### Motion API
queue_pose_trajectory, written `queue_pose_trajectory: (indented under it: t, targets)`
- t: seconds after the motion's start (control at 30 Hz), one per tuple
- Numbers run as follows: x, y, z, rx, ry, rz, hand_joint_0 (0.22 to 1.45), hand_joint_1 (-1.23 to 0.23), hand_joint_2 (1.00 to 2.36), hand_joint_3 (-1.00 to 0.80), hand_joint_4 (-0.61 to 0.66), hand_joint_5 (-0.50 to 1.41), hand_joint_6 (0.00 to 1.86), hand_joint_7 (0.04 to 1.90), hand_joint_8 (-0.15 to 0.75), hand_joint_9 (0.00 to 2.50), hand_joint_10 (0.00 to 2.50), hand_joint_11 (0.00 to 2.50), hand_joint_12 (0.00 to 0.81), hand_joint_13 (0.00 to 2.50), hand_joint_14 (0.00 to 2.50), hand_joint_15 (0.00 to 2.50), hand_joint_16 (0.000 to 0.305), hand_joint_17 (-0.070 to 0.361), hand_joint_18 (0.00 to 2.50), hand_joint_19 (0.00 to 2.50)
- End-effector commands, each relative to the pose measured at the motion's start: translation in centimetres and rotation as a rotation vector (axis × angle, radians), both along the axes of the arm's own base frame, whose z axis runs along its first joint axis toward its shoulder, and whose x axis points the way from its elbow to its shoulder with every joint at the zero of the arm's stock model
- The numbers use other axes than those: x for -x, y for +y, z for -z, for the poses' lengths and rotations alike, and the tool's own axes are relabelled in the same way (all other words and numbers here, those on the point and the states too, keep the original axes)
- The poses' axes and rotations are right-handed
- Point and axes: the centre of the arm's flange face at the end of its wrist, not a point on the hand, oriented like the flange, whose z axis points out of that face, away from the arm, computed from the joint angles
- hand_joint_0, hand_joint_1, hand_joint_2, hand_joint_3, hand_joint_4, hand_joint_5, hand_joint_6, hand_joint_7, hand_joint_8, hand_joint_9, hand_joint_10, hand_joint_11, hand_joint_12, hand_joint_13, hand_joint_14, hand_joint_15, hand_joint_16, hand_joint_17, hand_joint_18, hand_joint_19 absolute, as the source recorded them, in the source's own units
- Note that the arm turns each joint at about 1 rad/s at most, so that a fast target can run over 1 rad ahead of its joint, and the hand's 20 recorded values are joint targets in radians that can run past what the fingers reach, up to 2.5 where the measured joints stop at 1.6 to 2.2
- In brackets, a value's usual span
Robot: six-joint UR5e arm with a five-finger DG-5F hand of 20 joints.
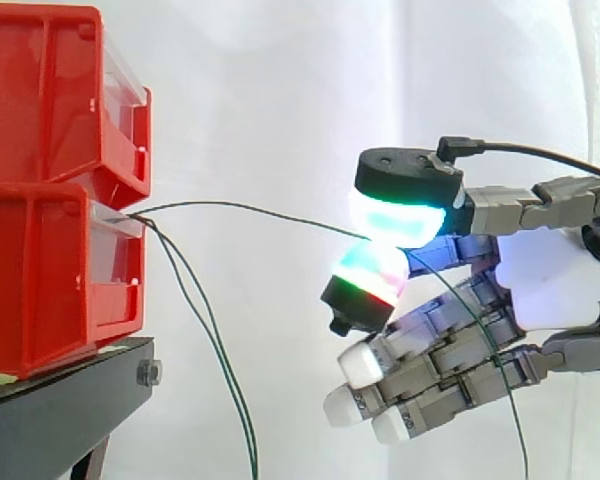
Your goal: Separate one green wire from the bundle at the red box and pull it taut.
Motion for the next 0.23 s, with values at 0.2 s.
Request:
queue_pose_trajectory:
  t: [0.2]
  targets:
    - [-0.01, 0.02, 0.05, 0.000, 0.001, -0.002, 0.58, -0.74, 1.03, 0.01, 0.14, -0.13, 0.86, 1.42, 0.283, 1.07, 0.02, 0.62, 0.360, 0.64, 0.01, 0.30, 0.056, 0.125, 0.51, 0.33]
